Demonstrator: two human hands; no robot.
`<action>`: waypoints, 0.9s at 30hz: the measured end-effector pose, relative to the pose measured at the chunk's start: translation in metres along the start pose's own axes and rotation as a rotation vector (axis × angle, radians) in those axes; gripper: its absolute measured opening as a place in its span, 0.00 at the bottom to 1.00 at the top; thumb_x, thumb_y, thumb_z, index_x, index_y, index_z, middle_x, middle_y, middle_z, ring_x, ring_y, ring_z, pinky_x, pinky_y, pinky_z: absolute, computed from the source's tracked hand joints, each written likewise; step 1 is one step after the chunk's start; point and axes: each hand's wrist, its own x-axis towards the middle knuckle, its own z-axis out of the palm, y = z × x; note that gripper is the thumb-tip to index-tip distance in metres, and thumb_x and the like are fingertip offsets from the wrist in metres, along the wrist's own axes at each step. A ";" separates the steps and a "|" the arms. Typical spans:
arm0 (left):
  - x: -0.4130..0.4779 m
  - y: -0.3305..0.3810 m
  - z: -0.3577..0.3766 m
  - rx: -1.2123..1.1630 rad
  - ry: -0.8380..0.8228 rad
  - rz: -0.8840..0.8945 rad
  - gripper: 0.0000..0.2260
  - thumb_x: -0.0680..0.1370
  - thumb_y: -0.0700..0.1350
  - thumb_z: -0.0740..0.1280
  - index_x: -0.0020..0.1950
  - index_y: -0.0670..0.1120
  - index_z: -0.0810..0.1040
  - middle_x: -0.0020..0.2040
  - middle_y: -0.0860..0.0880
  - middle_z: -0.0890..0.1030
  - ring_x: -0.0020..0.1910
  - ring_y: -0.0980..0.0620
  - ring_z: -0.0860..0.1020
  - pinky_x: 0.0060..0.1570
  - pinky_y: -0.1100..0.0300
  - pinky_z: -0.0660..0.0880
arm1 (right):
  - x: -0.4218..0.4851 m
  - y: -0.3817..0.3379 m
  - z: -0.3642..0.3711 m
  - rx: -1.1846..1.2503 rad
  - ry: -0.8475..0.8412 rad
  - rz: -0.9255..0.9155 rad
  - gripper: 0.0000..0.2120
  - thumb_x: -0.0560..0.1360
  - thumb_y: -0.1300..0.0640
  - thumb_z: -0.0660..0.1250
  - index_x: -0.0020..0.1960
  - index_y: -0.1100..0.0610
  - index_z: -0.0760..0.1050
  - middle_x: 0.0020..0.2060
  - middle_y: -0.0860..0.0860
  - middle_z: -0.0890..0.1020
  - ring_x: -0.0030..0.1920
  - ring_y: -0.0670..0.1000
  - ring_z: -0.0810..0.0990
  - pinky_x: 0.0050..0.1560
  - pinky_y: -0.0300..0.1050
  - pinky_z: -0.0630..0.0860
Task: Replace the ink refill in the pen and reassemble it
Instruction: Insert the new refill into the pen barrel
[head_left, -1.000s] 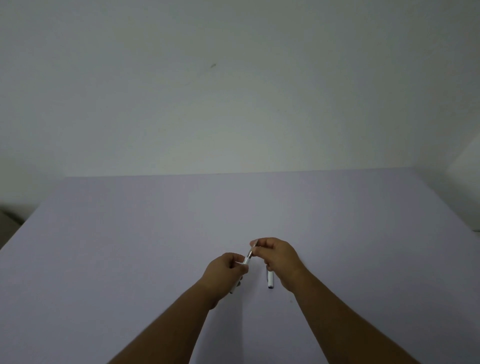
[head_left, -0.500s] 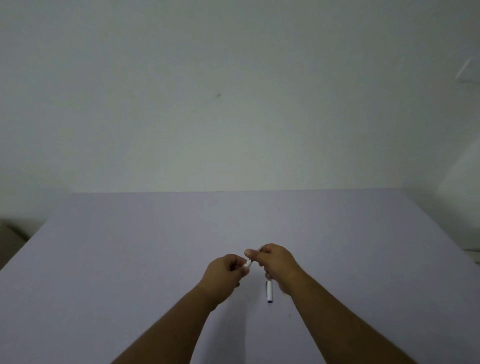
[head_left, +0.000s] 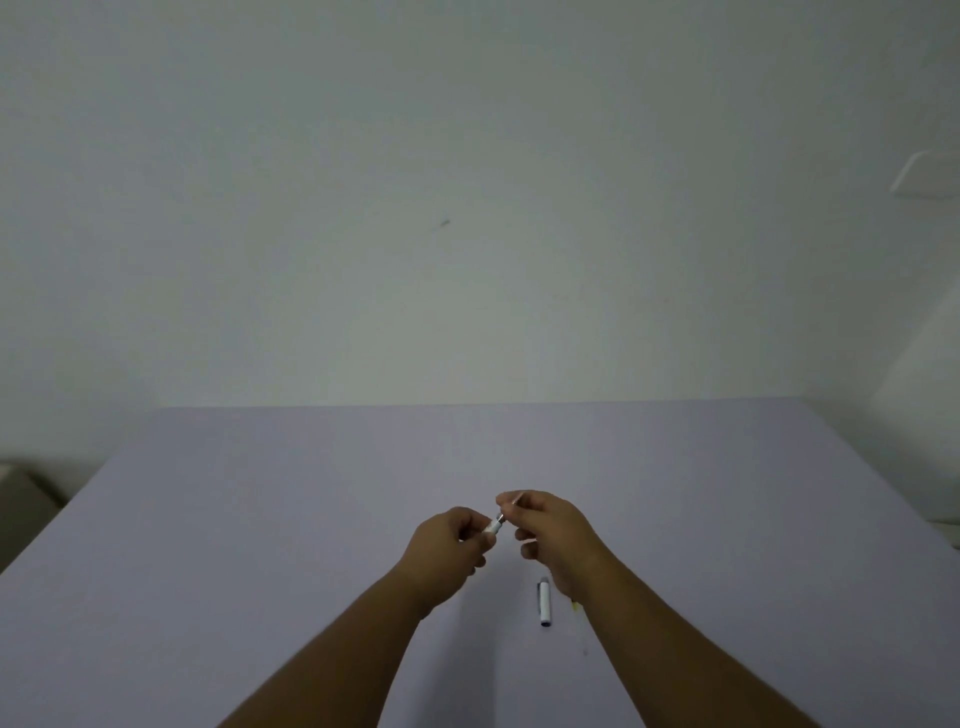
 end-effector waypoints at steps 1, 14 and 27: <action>0.000 0.001 0.000 0.017 -0.007 0.007 0.02 0.78 0.44 0.66 0.46 0.49 0.78 0.40 0.50 0.80 0.37 0.56 0.79 0.38 0.66 0.75 | 0.000 -0.001 -0.001 -0.030 0.008 0.007 0.06 0.72 0.52 0.70 0.41 0.54 0.80 0.37 0.50 0.79 0.35 0.48 0.73 0.33 0.40 0.72; 0.001 0.007 0.009 0.124 -0.035 0.040 0.04 0.79 0.46 0.62 0.47 0.49 0.77 0.40 0.51 0.78 0.38 0.55 0.76 0.38 0.66 0.71 | -0.001 0.003 -0.015 0.033 0.035 0.095 0.11 0.71 0.48 0.71 0.46 0.56 0.80 0.40 0.52 0.78 0.36 0.49 0.71 0.33 0.39 0.72; 0.003 0.008 0.012 0.169 -0.034 0.069 0.05 0.79 0.46 0.62 0.45 0.50 0.76 0.37 0.52 0.75 0.34 0.55 0.70 0.35 0.65 0.69 | -0.003 0.008 -0.022 0.092 -0.002 0.059 0.07 0.72 0.54 0.71 0.42 0.58 0.81 0.33 0.51 0.75 0.30 0.47 0.70 0.31 0.38 0.72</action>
